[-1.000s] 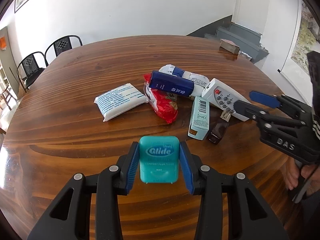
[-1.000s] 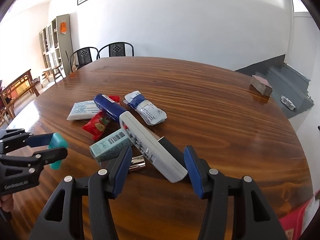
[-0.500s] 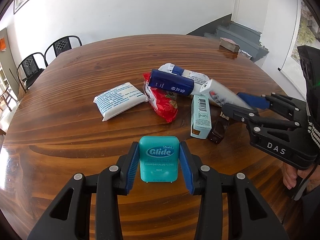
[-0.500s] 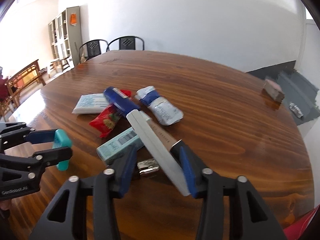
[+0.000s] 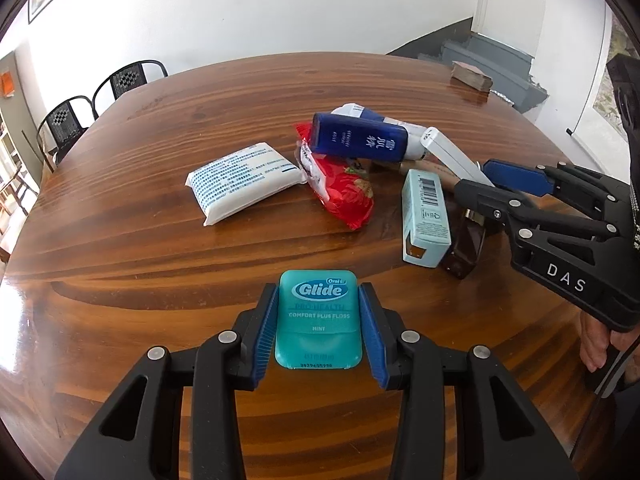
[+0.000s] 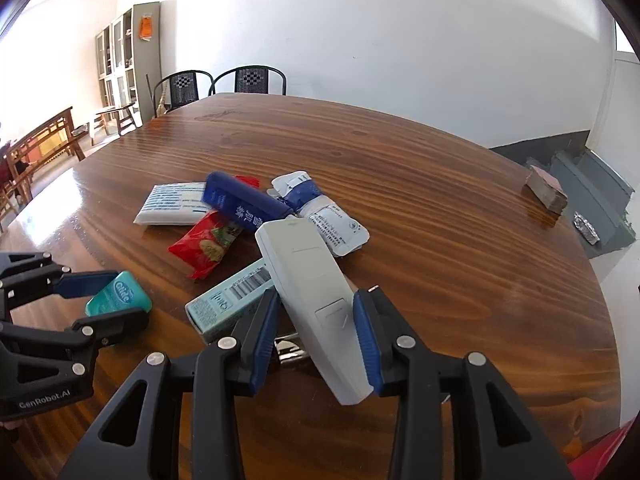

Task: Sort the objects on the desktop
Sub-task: 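Hold the Glide floss box with the left gripper while the right grasps the white remote control, then carry the floss box with the left gripper while the right carries the remote to the tin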

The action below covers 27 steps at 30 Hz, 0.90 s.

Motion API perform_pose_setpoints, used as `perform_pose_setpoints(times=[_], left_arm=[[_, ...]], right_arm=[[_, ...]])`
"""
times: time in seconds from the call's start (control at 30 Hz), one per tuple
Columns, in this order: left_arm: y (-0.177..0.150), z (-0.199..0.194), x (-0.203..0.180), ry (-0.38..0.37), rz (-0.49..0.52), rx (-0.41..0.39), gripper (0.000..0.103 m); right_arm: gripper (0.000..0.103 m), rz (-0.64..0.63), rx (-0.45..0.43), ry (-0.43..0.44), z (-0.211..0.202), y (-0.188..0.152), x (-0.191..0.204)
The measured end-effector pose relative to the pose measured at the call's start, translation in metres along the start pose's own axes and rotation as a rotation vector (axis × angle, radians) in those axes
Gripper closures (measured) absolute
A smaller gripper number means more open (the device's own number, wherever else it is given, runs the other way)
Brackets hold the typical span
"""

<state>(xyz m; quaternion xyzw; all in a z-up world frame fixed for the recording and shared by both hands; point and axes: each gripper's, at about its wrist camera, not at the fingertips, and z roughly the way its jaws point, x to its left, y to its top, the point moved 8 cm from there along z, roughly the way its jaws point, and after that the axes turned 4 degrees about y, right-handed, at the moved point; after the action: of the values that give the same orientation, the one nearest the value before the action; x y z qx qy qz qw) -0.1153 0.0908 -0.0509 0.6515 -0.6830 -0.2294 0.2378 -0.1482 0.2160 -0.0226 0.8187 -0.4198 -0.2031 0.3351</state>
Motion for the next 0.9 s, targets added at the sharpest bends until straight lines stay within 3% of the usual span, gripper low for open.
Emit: perform_pose_setpoints(times=[0.17, 0.33, 0.43, 0.63, 0.9], left_arm=[[0.0, 0.0, 0.0, 0.002, -0.003, 0.001, 0.06], [0.004, -0.011, -0.003, -0.011, -0.004, -0.026, 0.06], [0.007, -0.018, -0.005, -0.022, -0.005, -0.044, 0.06], [0.006, -0.019, -0.008, -0.032, -0.007, -0.039, 0.06], [0.004, -0.018, -0.014, -0.047, 0.011, -0.031, 0.06]], right_arm=[[0.06, 0.008, 0.003, -0.01, 0.001, 0.0, -0.001], [0.073, 0.05, -0.015, 0.014, -0.009, 0.002, -0.002], [0.088, 0.12, 0.009, 0.062, -0.008, -0.002, -0.009], [0.088, 0.208, 0.014, 0.076, -0.01, -0.004, -0.024], [0.087, 0.184, 0.026, 0.08, -0.007, -0.006, -0.018]])
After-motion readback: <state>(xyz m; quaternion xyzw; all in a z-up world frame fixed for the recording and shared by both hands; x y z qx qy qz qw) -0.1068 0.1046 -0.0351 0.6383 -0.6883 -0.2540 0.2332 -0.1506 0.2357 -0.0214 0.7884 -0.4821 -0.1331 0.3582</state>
